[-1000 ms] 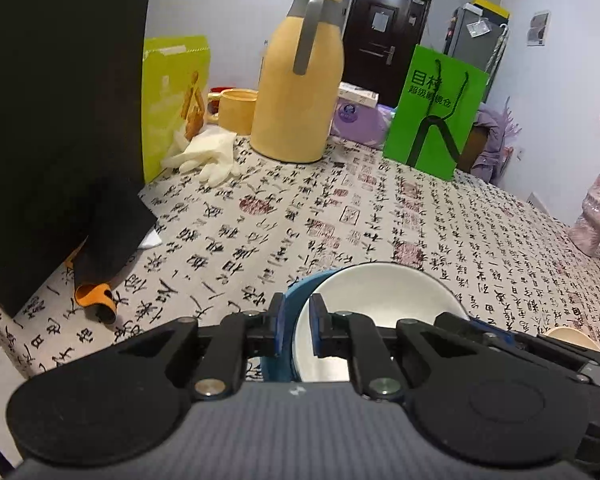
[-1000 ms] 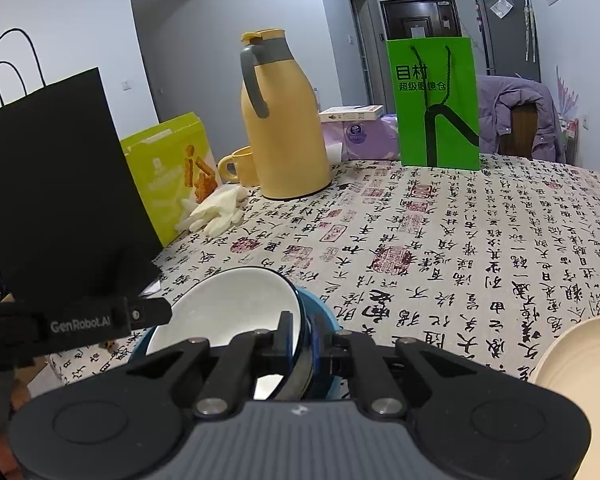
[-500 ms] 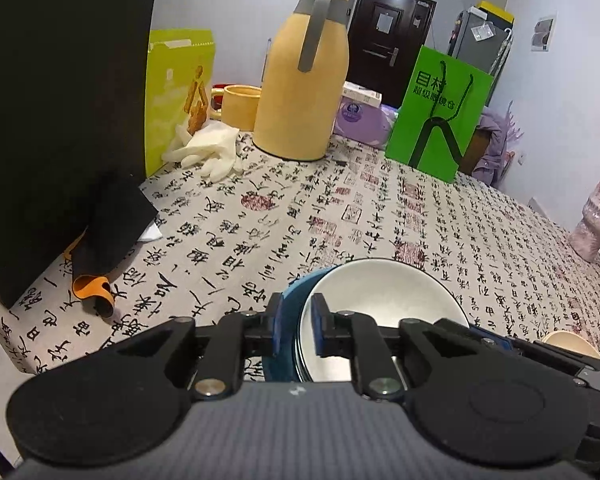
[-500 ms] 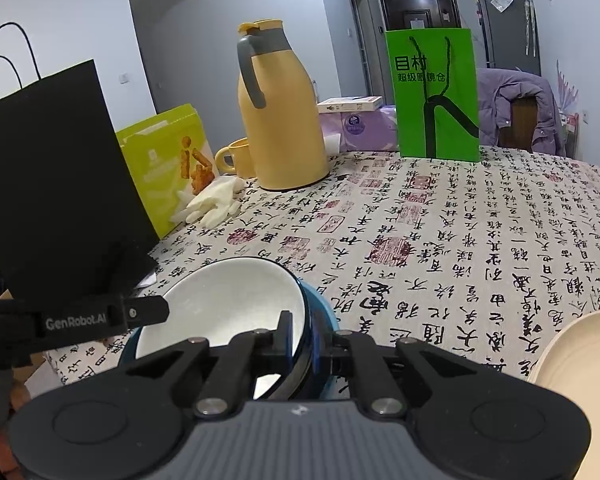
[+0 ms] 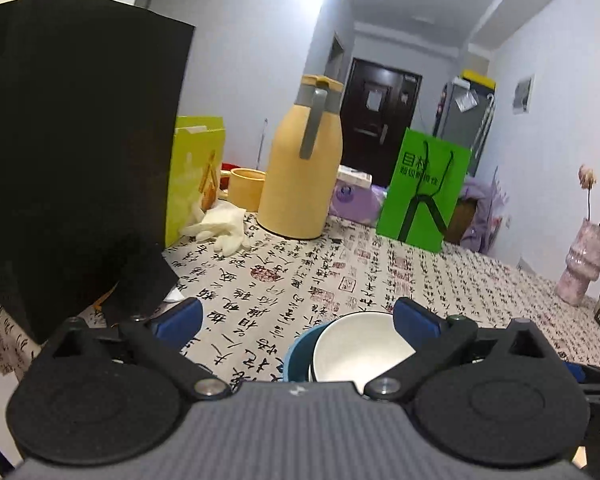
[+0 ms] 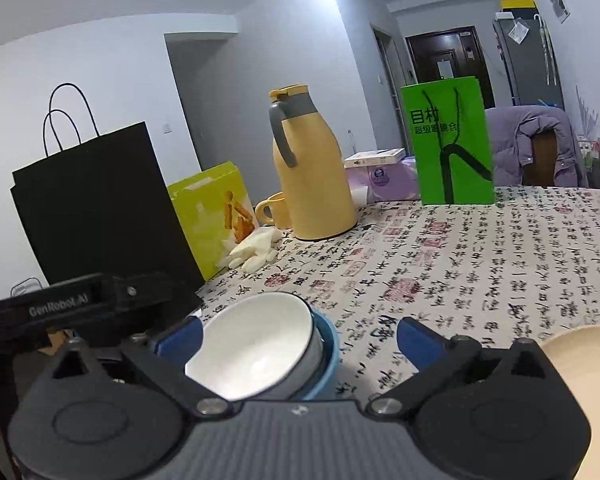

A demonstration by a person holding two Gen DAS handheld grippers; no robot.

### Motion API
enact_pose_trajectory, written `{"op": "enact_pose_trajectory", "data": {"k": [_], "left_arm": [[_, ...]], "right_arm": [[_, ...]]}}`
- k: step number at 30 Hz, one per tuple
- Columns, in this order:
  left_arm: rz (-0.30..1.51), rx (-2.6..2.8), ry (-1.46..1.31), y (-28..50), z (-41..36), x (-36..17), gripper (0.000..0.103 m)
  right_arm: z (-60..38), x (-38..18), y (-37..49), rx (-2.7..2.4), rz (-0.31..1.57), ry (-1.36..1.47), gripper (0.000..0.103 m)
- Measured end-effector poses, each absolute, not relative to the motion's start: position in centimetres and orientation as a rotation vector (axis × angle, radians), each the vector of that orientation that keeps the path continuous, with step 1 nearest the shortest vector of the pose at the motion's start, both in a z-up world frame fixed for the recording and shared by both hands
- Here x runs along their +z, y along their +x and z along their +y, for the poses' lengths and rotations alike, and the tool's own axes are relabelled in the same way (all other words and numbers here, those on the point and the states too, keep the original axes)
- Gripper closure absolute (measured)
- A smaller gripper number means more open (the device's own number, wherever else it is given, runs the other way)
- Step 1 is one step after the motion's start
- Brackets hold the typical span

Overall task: Organize plates and bowls
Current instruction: 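Open both grippers to release the white bowl in the stack, then withdraw both open grippers upward from the stacked bowls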

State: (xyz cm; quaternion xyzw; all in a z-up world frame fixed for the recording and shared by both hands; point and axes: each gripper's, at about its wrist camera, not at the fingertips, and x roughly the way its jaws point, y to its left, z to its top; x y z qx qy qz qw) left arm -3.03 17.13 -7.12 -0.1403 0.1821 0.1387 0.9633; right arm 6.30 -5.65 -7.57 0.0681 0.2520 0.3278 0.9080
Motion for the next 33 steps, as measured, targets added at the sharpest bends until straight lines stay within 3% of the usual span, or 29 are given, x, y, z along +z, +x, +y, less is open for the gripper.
{"op": "enact_pose_trajectory", "data": {"k": [13,33], "left_arm": [[0.309,0.306,-0.212,-7.6,15.9,-8.4,0.0],[0.378,0.244,-0.278,-8.0,16.8,-8.9,0.0]], "right_arm": [[-8.3,-8.3,2.6,0.617,0.496,0.069,0.0],[-8.3,-7.9,1.2,0.595,0.514,-0.014,0.0]]}}
